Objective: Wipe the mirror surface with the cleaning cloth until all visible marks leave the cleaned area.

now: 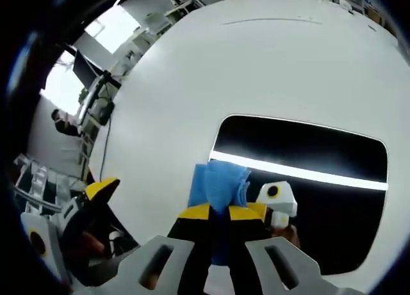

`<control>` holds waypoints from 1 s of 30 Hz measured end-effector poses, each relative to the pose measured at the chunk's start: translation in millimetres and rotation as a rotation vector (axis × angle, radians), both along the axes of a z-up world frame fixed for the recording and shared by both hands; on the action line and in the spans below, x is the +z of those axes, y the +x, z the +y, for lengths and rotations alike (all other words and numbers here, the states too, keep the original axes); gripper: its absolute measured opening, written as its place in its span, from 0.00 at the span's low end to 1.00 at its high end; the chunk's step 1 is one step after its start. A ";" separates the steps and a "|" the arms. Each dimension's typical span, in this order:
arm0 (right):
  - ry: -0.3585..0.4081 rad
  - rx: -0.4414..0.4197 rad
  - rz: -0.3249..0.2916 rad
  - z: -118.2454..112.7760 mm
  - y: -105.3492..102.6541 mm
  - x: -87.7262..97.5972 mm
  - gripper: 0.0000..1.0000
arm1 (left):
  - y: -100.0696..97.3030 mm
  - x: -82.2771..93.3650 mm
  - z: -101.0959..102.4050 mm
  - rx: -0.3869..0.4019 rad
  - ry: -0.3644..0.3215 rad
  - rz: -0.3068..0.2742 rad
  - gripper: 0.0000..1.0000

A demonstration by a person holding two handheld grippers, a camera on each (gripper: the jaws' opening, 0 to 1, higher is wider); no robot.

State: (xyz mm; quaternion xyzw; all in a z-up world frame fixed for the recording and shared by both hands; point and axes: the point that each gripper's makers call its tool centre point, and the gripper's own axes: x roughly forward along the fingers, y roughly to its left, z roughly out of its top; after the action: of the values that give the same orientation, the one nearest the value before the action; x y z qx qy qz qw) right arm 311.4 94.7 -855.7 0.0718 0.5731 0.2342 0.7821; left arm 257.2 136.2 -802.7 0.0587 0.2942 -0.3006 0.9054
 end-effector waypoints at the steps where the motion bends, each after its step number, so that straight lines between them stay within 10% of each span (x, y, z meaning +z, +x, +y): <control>1: 0.000 -0.002 0.000 0.0 1.2 -0.1 0.02 | 0.0 0.1 -0.2 -0.001 -0.001 -0.001 1.00; 30: -0.032 -0.012 0.006 0.5 50.0 -2.6 0.02 | -2.3 -3.4 -0.5 -0.012 0.007 0.015 1.00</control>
State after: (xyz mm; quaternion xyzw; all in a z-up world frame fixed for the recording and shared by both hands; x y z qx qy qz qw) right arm 361.4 95.2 -858.4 0.0636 0.5788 0.2201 0.7826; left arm 254.9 135.7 -806.1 0.0613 0.3015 -0.3055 0.9011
